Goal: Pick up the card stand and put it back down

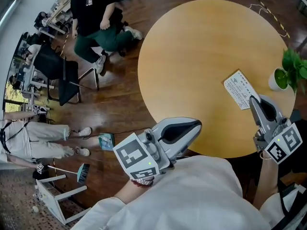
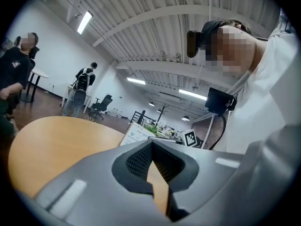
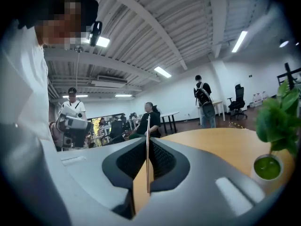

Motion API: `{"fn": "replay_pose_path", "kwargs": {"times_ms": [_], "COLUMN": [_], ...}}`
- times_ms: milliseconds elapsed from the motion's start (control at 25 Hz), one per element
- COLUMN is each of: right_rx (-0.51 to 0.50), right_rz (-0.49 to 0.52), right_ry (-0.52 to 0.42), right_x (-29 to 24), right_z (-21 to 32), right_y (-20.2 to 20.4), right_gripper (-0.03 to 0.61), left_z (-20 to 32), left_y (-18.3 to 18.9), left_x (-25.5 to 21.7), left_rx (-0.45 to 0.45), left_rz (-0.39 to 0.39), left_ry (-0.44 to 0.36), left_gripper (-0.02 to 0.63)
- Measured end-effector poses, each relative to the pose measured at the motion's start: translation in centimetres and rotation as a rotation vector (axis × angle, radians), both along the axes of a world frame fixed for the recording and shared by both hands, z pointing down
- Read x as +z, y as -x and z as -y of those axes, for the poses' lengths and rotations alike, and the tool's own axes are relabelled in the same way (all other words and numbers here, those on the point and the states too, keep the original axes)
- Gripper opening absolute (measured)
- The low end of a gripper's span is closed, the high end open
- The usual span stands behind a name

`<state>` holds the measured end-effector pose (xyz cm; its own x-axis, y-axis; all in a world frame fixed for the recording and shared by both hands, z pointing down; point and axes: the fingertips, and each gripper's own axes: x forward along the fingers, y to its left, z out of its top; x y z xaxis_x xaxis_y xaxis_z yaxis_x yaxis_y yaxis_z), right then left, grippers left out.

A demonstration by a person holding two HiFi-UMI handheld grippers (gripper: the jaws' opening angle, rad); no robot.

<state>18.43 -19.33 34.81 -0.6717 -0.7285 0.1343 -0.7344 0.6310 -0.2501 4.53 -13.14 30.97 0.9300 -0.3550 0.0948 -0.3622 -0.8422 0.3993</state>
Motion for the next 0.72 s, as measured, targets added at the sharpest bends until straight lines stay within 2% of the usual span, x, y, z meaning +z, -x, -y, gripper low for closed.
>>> {"fn": "replay_pose_path", "kwargs": {"times_ms": [40,120,200,240,360,520,720], "right_rx": [0.026,0.053,0.060,0.062,0.073,0.115,0.079], "right_rz": [-0.025,-0.144,-0.246,-0.262,-0.215,-0.094,-0.086], "right_ry": [-0.024,-0.090,-0.156,-0.181,-0.217,-0.179,-0.125], "right_x": [-1.7,-4.1,-6.0,-7.0,-8.9,-8.6,-8.1], "right_z": [-1.3,-4.4,-7.7,-9.3,-13.6,-18.7,-24.8], "right_y": [-0.6,-0.7,0.2,0.8,2.8,6.4,11.4], "right_gripper": [0.020,0.020,0.020,0.020,0.020,0.021,0.020], "left_z": [-0.8,-2.7,-4.5,-5.2,-7.9,-12.3,-16.8], "left_y": [0.2,1.0,2.5,3.3,5.2,7.3,9.0], "left_x": [-0.8,-1.7,-2.5,-2.9,-3.4,-2.6,-3.0], "left_rx": [0.008,0.014,0.001,-0.009,-0.017,0.044,0.163], "left_rz": [-0.009,-0.030,-0.083,-0.120,-0.183,-0.171,-0.169], "left_ry": [-0.005,-0.008,-0.003,0.000,-0.011,-0.015,-0.036], "left_gripper": [-0.018,-0.018,-0.018,-0.018,-0.018,-0.018,-0.018]}}
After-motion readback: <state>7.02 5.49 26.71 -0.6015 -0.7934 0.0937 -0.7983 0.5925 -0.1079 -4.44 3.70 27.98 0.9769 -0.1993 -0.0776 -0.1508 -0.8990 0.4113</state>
